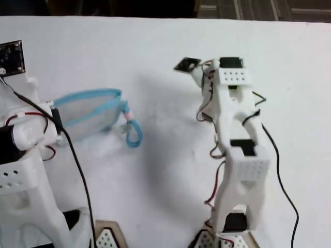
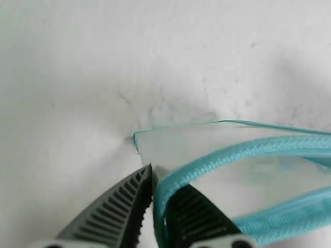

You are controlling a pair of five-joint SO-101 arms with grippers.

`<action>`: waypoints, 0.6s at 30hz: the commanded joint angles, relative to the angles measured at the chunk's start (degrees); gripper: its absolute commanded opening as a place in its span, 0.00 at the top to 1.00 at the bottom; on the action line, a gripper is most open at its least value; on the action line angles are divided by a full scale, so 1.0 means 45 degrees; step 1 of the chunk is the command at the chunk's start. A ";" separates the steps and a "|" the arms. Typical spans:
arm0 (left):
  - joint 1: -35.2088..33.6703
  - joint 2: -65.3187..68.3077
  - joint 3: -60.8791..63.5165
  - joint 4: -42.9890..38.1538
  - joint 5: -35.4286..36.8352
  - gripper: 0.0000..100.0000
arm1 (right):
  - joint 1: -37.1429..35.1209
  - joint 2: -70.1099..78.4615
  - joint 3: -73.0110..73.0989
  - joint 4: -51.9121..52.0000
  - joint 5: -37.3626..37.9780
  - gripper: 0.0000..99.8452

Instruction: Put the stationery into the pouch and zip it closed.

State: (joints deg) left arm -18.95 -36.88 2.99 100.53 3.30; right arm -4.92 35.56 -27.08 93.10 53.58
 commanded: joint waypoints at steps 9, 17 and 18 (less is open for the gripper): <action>0.0049 -0.0283 -0.0078 -0.0352 -0.0098 0.98 | 0.0049 0.3937 -0.4415 0.0596 0.0176 0.78; 0.0049 -0.0283 -0.0078 -0.0352 -0.0098 0.98 | 0.0264 0.4464 -0.7131 0.1866 0.0039 0.98; 0.0049 -0.0283 -0.0078 -0.0352 -0.0098 0.98 | 0.0283 0.4444 -0.7463 0.1885 -0.0098 0.98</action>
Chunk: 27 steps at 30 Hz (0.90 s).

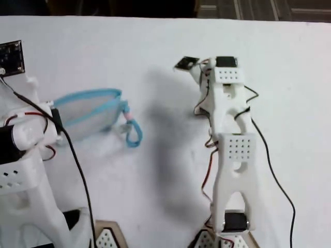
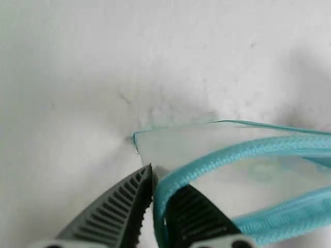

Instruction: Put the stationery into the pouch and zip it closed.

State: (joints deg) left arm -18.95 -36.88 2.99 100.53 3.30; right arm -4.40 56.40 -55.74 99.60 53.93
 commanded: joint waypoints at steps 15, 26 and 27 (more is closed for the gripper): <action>0.0049 -0.0283 -0.0078 -0.0352 -0.0117 0.98 | -0.0342 -1.0051 0.6994 0.0381 -0.5294 0.98; 0.0068 -0.0283 -0.0078 -0.0352 -0.0117 0.98 | -0.3116 -2.1675 1.7817 -0.2979 -0.5919 0.98; 0.0068 -0.0283 -0.0078 -0.0352 -0.0117 0.98 | -0.3585 -2.2379 1.8462 -0.3585 -0.6662 0.98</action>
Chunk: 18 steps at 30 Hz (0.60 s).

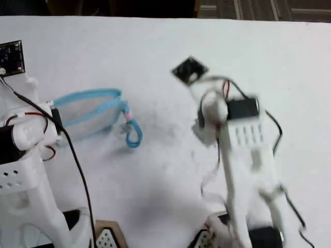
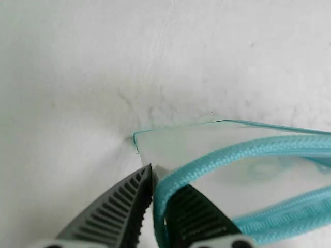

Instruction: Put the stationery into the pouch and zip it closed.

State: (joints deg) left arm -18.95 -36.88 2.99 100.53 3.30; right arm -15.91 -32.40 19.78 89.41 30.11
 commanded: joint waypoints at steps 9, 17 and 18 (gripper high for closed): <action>0.0068 -0.0283 -0.0078 -0.0371 -0.0117 0.98 | -0.4718 -0.6535 0.4220 -0.9543 -1.0354 0.98; 0.0068 -0.0283 -0.0078 -0.0449 -0.0117 0.98 | -0.6984 -0.4269 0.2852 -1.5072 -1.1292 0.98; 0.0068 -0.0283 -0.0078 -0.0449 -0.0117 0.98 | -0.7238 -0.3702 0.2637 -1.5092 -1.1292 0.98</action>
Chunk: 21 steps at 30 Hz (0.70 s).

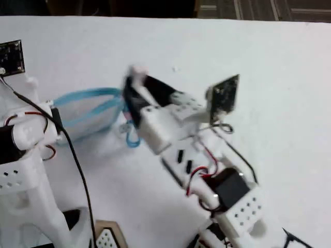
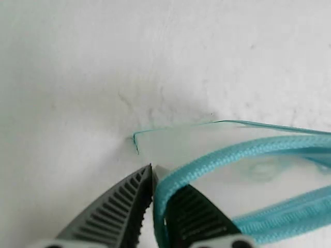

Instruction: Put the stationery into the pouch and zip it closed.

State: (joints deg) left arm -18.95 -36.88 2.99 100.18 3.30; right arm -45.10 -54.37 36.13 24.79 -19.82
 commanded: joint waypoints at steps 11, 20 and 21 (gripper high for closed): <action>0.0068 -0.0283 -0.0078 -0.0371 -0.0117 0.98 | -0.1162 0.3878 -0.0977 -0.1670 -0.0176 0.98; 0.0068 -0.0283 -0.0078 -0.0371 -0.0117 0.98 | -0.1416 0.3995 0.0625 -0.1729 0.2168 0.98; 0.0068 -0.0283 -0.0078 -0.0371 -0.0117 0.98 | -0.1495 0.3995 0.0684 -0.1729 0.2364 0.98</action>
State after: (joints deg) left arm -19.03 -36.88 3.08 100.18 3.30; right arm -50.73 -36.88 38.68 17.41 -12.26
